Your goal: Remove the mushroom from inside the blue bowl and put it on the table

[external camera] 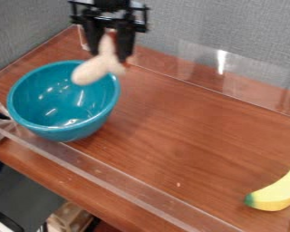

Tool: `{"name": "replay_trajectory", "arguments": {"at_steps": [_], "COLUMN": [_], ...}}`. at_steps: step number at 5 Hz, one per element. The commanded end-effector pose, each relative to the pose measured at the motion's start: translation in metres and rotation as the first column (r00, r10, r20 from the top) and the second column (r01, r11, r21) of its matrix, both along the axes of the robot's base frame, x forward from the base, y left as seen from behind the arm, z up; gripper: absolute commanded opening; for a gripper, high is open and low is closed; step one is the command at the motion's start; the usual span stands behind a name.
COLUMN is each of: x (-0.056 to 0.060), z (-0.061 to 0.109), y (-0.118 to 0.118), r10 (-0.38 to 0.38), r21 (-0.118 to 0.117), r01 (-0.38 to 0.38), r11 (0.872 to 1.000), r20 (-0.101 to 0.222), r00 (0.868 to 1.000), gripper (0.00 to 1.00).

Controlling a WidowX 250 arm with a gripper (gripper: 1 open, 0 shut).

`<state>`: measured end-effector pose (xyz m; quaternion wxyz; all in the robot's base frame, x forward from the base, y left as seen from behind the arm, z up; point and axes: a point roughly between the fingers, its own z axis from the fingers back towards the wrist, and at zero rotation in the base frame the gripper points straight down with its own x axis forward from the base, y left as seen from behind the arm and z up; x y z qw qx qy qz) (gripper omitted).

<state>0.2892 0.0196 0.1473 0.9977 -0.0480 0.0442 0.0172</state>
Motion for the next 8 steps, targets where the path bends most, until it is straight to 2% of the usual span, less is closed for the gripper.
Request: {"name": "replay_trajectory", "arguments": {"at_steps": [1, 2, 3, 4, 5, 6, 7, 8], "x": [-0.018, -0.043, -0.062, -0.071, -0.075, -0.073, -0.057, -0.047], "z": [0.016, 0.009, -0.015, -0.044, -0.066, -0.064, -0.069, -0.063], "y": [-0.036, -0.045, -0.060, -0.077, -0.089, -0.073, -0.057, -0.040], "r10": [-0.062, -0.083, -0.148, -0.196, -0.233, -0.195, -0.140, -0.101], "r21": [0.004, 0.009, 0.051, 0.058, 0.059, 0.067, 0.059, 0.074], "r01": [0.062, 0.083, 0.145, 0.193, 0.229, 0.189, 0.135, 0.093], "r11": [0.998, 0.997, 0.988, 0.979, 0.972, 0.980, 0.989, 0.993], "r20": [0.069, 0.059, 0.063, 0.062, 0.076, 0.098, 0.103, 0.113], "r00": [0.996, 0.995, 0.987, 0.979, 0.969, 0.976, 0.985, 0.988], "gripper": [0.00, 0.00, 0.00, 0.00, 0.00, 0.00, 0.00, 0.00]}}
